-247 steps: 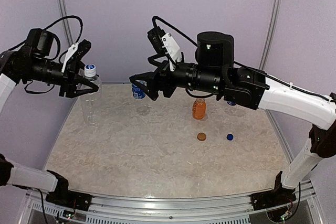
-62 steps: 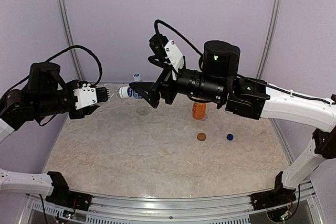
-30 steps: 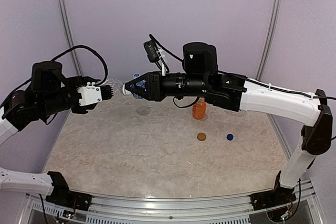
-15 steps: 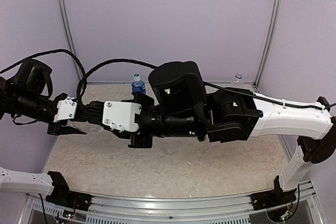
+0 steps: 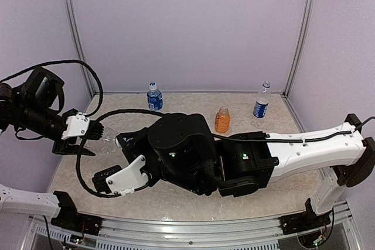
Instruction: Unscrew the bottle caps
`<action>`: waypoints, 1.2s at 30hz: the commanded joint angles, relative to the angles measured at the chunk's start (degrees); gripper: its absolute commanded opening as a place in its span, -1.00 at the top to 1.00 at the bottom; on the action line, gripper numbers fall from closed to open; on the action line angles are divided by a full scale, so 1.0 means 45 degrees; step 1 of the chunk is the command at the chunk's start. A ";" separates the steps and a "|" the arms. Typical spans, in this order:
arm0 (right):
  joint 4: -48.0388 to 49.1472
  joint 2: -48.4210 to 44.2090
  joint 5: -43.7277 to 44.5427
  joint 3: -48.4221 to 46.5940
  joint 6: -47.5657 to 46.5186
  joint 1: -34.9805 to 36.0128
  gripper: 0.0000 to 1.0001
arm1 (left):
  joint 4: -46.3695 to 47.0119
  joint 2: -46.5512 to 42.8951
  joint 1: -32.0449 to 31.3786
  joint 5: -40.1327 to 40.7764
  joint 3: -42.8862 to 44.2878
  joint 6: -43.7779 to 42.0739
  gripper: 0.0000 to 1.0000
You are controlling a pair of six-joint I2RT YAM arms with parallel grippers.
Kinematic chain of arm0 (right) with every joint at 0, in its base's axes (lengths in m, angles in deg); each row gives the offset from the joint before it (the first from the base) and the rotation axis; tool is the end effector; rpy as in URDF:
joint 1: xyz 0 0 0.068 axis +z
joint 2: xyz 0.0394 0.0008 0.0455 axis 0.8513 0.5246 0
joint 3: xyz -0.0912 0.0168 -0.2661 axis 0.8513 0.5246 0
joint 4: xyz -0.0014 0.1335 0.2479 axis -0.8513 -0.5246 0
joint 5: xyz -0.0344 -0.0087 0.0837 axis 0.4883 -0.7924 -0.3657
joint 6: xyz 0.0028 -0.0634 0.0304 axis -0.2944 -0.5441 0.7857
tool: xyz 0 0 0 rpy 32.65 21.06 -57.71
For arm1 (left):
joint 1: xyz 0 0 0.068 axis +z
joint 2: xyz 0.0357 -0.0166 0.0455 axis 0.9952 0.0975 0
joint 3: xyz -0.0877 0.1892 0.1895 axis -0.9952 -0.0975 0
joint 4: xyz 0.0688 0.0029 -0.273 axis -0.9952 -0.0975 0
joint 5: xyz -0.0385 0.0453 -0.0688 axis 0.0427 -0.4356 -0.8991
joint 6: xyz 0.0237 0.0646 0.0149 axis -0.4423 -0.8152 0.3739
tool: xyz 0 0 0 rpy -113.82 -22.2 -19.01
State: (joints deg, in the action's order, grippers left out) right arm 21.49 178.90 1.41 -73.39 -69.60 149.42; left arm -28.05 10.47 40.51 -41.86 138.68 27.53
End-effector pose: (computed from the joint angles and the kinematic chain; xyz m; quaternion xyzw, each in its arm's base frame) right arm 0.0233 0.4644 0.3922 -0.7191 0.3060 -0.1157 0.6130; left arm 0.1007 -0.1116 0.4019 0.7254 0.6090 -0.0637 0.3144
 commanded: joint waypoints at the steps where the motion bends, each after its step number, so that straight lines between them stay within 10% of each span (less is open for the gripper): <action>1: 0.2267 -0.0064 0.1188 0.0973 -0.0747 -0.0364 0.67 | 0.0643 -0.0319 -0.0331 -0.2032 -0.0153 -0.0065 0.54; 7: 0.3292 -0.0610 0.1183 0.1157 0.0711 -0.0340 -0.96 | 0.1169 -0.0435 -0.0224 -0.1212 -0.0677 -0.0143 0.59; 14: 0.2172 -0.2198 -0.1651 0.1732 0.6556 -0.0686 -0.99 | 0.3365 -0.0641 -0.0088 0.0635 -0.1496 0.0096 0.54; 19: 0.1815 -0.3291 -0.7559 0.2620 1.3446 -0.3183 -0.98 | 0.6479 -0.0721 -0.0133 0.2776 -0.2358 -0.0302 0.50; 24: 0.3601 -0.3310 -0.8967 0.3661 2.0471 -0.5351 -0.62 | 0.9047 -0.0877 -0.0224 0.4596 -0.3462 -0.1558 0.50; 36: 0.2803 -0.1582 -0.9990 0.2276 2.2279 -0.5587 -0.37 | 0.9327 -0.0720 -0.0257 0.4941 -0.3589 -0.1840 0.50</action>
State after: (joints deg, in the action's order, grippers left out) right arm 36.38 169.63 -40.67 -60.56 26.31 124.03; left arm 11.53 7.37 39.63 -20.79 123.03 20.25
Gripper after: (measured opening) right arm 0.749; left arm 0.462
